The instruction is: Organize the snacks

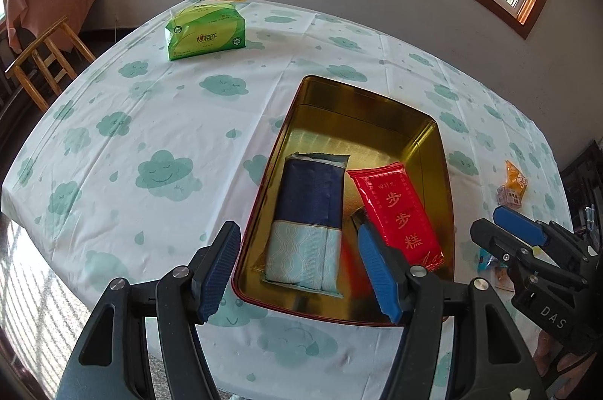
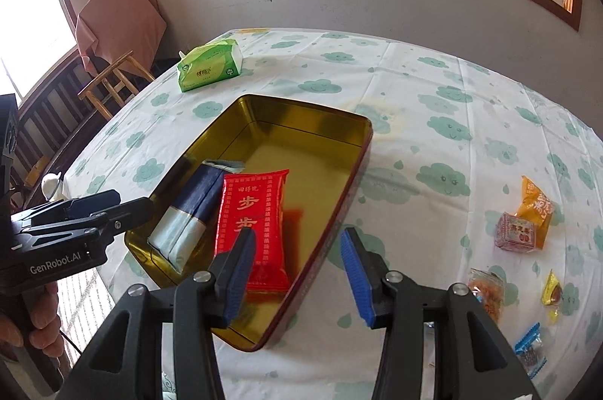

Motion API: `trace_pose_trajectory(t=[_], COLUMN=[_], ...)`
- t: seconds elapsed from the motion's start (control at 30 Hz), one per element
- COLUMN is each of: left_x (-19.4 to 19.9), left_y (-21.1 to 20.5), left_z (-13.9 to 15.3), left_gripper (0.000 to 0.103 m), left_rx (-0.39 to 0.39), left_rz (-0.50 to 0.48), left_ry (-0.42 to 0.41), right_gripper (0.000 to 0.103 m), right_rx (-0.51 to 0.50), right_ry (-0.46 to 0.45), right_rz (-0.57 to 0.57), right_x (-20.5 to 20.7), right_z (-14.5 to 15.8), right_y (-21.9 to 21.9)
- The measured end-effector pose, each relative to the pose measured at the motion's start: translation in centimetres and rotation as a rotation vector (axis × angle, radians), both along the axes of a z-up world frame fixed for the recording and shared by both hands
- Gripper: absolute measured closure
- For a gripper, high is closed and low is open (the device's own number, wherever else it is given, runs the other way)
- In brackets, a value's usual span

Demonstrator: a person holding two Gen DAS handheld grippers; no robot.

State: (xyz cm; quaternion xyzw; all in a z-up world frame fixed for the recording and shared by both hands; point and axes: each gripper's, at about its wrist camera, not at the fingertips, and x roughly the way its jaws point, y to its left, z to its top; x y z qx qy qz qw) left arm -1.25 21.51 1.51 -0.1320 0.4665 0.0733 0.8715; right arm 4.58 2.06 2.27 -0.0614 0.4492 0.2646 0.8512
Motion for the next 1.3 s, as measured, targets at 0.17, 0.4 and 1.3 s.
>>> trace_pose_trajectory(t=[0.17,0.4,1.3], left_x=[0.6,1.6,3.9], left_y=[-3.1,-8.0,-21.3], left_z=[0.3,-0.3,-4.2], left_gripper=[0.042,0.042,0.038], left_rx=[0.006,0.025,0.151], left_rz=[-0.075,-0.188,-0.514], left_ry=[-0.007,0.009,0.053], right_gripper=[0.055,0.055,0.075], right_rx=[-0.028,-0.119,-0.178], right_ry=[-0.001,0.016,0.110], right_rz=[-0.077,-0.193,-0.145], right_x=[0.0,0.1,0.3], right_z=[0.3,-1.0,-7.4], right_y=[-6.0,-16.0,-23.2])
